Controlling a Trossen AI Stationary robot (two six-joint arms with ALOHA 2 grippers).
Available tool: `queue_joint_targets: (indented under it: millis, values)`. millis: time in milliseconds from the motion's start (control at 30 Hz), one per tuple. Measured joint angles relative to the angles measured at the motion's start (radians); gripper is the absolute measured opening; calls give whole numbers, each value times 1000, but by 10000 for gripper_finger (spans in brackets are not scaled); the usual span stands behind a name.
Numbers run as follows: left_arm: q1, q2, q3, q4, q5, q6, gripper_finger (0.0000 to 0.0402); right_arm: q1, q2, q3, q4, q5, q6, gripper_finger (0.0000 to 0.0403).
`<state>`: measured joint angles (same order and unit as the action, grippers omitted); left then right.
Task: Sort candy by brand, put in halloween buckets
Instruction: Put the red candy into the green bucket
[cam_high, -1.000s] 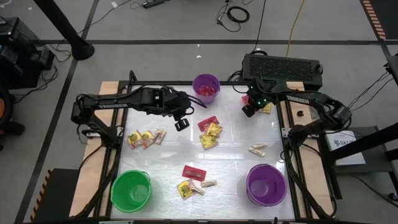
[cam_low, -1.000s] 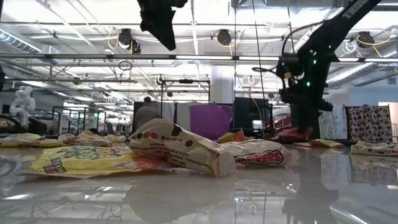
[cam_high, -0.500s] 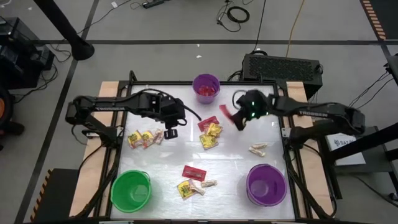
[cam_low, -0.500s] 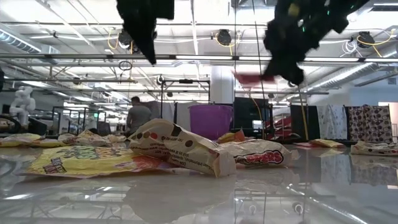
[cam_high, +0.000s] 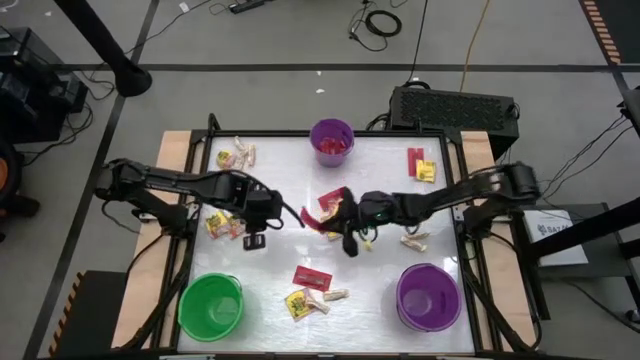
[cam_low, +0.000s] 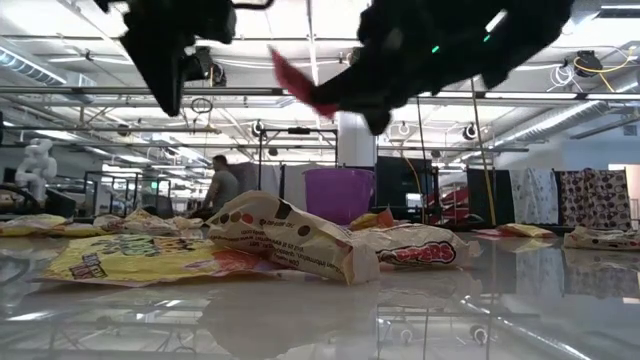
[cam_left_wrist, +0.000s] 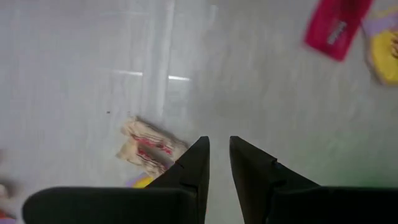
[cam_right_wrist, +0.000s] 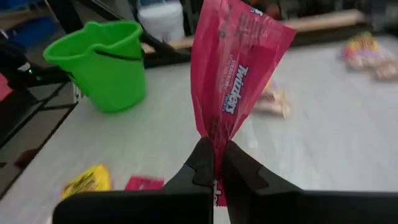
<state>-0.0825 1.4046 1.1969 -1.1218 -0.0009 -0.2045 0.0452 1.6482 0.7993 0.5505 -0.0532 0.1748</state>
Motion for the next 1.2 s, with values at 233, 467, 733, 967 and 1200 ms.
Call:
queue_joint_targets:
  millis: [233, 467, 733, 967, 1200]
  values:
    - [-36, -27, 1, -4, 3, -74, 70, 1, 294, 208, 57, -215, -79, 7]
    - [-93, -28, 1, -51, 9, -129, 70, 1, 458, 444, -27, -320, -85, 7]
    - [-182, -31, -24, -39, -35, -106, 70, 0, 484, 530, -158, -312, -75, 43]
    - [-246, -122, -52, 57, -195, -128, 70, -4, 485, 530, -221, -315, -3, 116]
    - [-268, -170, -124, 190, -144, -110, 70, -28, 464, 529, -269, -315, 35, 174]
